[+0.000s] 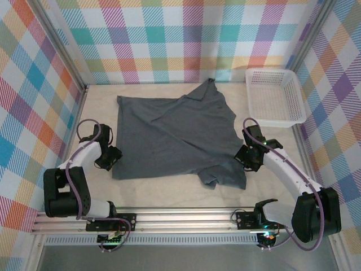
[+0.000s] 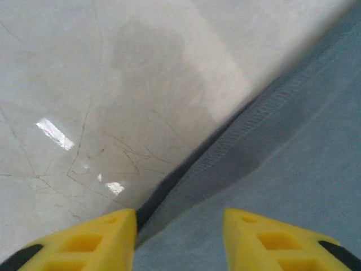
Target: Fold the inside-out t-shirt
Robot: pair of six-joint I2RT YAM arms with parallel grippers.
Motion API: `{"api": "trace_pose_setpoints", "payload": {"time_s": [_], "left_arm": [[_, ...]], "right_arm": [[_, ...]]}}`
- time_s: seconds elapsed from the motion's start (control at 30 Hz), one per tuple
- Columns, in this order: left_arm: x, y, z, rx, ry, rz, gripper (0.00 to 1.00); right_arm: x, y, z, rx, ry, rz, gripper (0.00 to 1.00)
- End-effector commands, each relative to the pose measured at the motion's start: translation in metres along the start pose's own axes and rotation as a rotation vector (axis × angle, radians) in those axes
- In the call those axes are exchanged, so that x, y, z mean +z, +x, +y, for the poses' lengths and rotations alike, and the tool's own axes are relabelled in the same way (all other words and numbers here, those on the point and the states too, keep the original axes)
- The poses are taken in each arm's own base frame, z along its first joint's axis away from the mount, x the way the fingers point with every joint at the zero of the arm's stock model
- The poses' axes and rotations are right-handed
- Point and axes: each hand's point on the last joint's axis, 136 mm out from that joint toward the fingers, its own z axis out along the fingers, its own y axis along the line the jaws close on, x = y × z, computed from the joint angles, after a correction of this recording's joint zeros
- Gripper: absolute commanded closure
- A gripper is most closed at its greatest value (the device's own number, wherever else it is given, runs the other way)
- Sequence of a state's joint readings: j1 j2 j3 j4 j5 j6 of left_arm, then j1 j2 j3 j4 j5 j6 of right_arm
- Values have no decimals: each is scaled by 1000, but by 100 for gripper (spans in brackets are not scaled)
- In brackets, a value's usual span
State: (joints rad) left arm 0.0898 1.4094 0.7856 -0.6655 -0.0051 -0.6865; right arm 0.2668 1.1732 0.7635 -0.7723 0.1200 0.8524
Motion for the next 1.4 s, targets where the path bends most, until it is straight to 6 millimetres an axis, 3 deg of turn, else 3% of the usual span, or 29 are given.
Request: {"api": "trace_pose_setpoints", "payload": {"time_s": [0.0, 0.13, 0.17, 0.43, 0.63, 0.67, 0.8, 0.87, 0.93, 1.03, 1.13, 1.2, 1.3, 1.37], "left_arm": [[7, 3, 7, -10, -20, 20, 66], [10, -3, 4, -12, -28, 3, 98], [7, -6, 1, -16, -17, -3, 100], [-5, -34, -17, -36, 22, -90, 100], [9, -50, -44, -76, 145, -128, 100], [14, -49, -45, -81, 144, -120, 99], [23, -47, -50, -80, 167, -100, 67], [16, -46, -47, -76, 166, -108, 58], [4, -41, -34, -74, 135, -124, 56], [-16, -27, 7, -80, 9, -160, 55], [-26, -4, 32, -99, 3, -161, 53], [-23, 15, 35, -138, 68, -127, 53], [-9, 33, 19, -157, 211, -64, 60], [-3, 32, 13, -169, 232, -53, 61]], "right_arm": [[0, 6, -8, 2, 18, 15, 100], [0, 6, -8, 0, 14, 13, 100], [-1, 6, -8, 0, 15, 12, 100], [-5, 4, -10, 6, 16, -6, 100], [-4, 4, -8, 8, 14, 1, 100], [-4, 4, -7, 8, 11, -1, 100], [-5, 4, -6, 6, 6, 2, 100], [-5, 5, -5, 6, 2, 6, 100], [-4, 5, -5, 6, -1, 9, 100], [-3, 5, -3, 8, -8, 10, 100], [0, 6, -2, 7, -9, 17, 100], [2, 6, -1, 4, -10, 24, 100], [4, 6, 2, 0, -17, 31, 100], [4, 5, 5, -4, -23, 34, 100]]}}
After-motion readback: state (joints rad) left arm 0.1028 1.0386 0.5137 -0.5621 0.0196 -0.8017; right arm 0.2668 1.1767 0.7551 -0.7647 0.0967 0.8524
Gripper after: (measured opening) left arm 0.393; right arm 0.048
